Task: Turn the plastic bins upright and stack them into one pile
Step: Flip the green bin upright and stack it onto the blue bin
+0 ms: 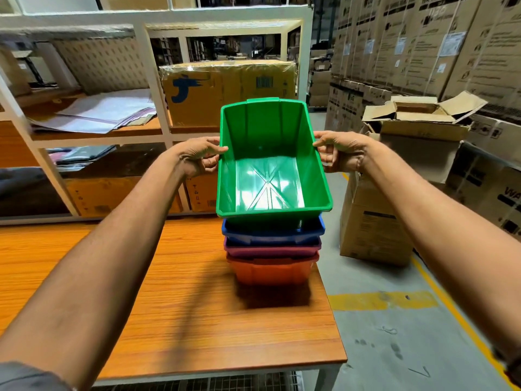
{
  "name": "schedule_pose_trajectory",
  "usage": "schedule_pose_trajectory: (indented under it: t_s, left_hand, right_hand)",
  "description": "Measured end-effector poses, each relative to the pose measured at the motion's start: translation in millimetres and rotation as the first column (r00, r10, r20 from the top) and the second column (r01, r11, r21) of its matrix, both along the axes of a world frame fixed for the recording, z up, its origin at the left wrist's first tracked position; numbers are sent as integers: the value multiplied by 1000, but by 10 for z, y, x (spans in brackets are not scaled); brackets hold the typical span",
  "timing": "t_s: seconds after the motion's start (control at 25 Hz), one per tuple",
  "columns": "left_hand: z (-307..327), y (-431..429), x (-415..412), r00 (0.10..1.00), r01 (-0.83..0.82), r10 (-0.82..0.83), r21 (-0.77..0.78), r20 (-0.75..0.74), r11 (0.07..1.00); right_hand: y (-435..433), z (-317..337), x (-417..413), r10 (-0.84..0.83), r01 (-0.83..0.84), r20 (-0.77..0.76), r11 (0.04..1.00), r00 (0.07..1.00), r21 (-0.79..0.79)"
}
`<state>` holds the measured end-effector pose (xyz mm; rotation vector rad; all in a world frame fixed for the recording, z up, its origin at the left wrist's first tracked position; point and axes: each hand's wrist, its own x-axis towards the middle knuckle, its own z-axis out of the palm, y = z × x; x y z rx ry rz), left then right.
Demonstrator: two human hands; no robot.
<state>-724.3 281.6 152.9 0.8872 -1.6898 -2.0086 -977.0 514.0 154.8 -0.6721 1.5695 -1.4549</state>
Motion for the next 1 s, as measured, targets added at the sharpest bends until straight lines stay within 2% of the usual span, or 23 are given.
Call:
schedule_pose_trajectory:
  t_s: [0.2, 0.32, 0.44, 0.72, 1.0]
  left_hand:
    - [-119, -69, -139, 998, -58, 59, 171, 0, 984]
    - [-229, -123, -204, 997, -74, 72, 198, 19, 977]
    - [-297, -177, -241, 998, -67, 65, 202, 15, 977]
    - [-251, -242, -191, 999, -7, 17, 212, -46, 977]
    - [-361, -214, -261, 999, -41, 39, 247, 16, 968]
  right_hand:
    - [-137, -192, -98, -138, 128, 182, 990, 974, 66]
    - [-196, -259, -127, -177, 155, 252, 982, 951, 104]
    - [-242, -279, -144, -184, 151, 271, 979, 945, 139]
    - [-220, -244, -166, -155, 128, 320, 986, 935, 102]
    - [-238, -393, -174, -218, 168, 335, 971, 917, 171]
